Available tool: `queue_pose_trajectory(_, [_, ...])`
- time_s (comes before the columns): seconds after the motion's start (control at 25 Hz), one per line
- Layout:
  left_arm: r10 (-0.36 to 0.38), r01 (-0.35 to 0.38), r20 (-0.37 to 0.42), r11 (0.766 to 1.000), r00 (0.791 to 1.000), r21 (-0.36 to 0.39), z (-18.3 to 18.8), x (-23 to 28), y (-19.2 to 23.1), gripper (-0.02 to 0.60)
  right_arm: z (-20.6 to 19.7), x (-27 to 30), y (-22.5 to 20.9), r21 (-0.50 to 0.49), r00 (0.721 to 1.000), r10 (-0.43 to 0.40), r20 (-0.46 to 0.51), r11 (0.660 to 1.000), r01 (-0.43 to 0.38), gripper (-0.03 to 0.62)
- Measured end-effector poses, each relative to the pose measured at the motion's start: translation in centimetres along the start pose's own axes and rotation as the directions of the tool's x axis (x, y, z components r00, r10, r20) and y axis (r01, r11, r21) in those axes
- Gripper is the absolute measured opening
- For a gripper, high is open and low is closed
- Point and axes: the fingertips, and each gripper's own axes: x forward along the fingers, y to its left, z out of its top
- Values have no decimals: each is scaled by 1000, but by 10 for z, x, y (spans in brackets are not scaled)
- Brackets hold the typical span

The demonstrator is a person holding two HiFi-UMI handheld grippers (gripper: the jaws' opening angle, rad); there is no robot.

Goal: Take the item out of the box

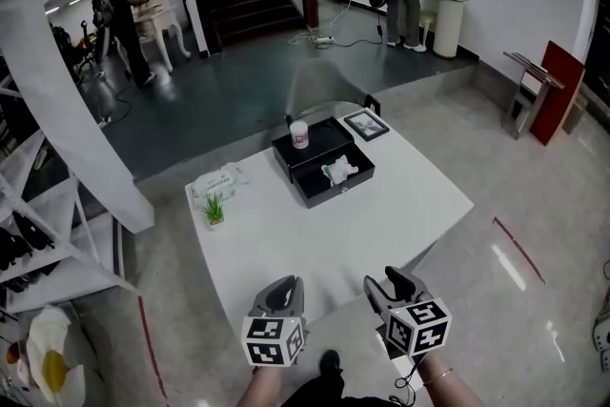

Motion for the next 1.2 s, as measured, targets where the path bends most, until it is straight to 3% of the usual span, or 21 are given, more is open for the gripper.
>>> queue_pose_trajectory(0.64, [-43, 43, -20, 999, 999, -14, 13, 41, 41, 35, 24, 51, -11, -10, 998, -67, -18, 998, 67, 196])
queue_pose_trajectory(1.2, [-10, 10, -10, 1000, 1000, -25, 30, 67, 61, 35, 64, 88, -38, -49, 997, -74, 0, 996, 74, 196])
